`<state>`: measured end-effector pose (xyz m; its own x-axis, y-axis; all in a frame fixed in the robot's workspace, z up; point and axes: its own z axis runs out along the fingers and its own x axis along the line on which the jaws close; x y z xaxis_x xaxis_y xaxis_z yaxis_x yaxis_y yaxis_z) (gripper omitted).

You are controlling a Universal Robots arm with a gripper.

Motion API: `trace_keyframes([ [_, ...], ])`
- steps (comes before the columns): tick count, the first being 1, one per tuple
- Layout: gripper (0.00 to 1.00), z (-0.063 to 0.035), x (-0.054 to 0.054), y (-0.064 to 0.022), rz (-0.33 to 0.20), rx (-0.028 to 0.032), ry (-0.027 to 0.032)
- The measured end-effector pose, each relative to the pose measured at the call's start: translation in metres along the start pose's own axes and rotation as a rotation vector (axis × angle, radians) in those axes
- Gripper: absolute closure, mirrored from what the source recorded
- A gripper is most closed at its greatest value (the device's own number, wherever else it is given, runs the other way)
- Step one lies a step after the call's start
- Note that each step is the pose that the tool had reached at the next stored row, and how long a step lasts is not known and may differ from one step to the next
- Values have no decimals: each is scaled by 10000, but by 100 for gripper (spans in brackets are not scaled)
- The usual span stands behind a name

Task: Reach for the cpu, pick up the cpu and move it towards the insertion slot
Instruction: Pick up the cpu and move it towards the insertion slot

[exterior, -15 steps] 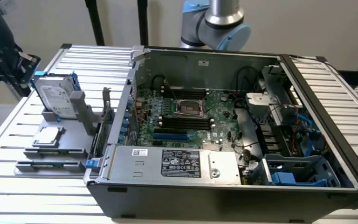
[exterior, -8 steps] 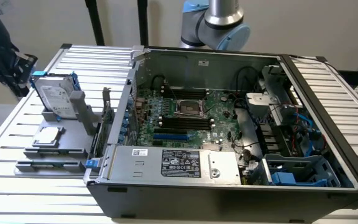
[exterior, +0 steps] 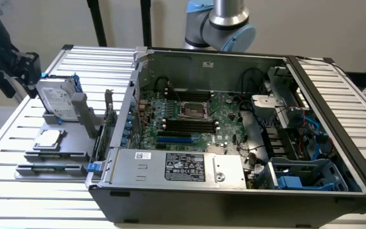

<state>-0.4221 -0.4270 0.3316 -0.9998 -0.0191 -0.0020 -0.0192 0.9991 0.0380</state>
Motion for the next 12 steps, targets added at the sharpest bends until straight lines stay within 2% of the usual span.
trace_keyframes([
  [2,47,19,0,-1,0,-2,-4],
  [3,40,36,0,-1,0,0,-2],
  [12,40,199,2,-7,0,0,-2],
])
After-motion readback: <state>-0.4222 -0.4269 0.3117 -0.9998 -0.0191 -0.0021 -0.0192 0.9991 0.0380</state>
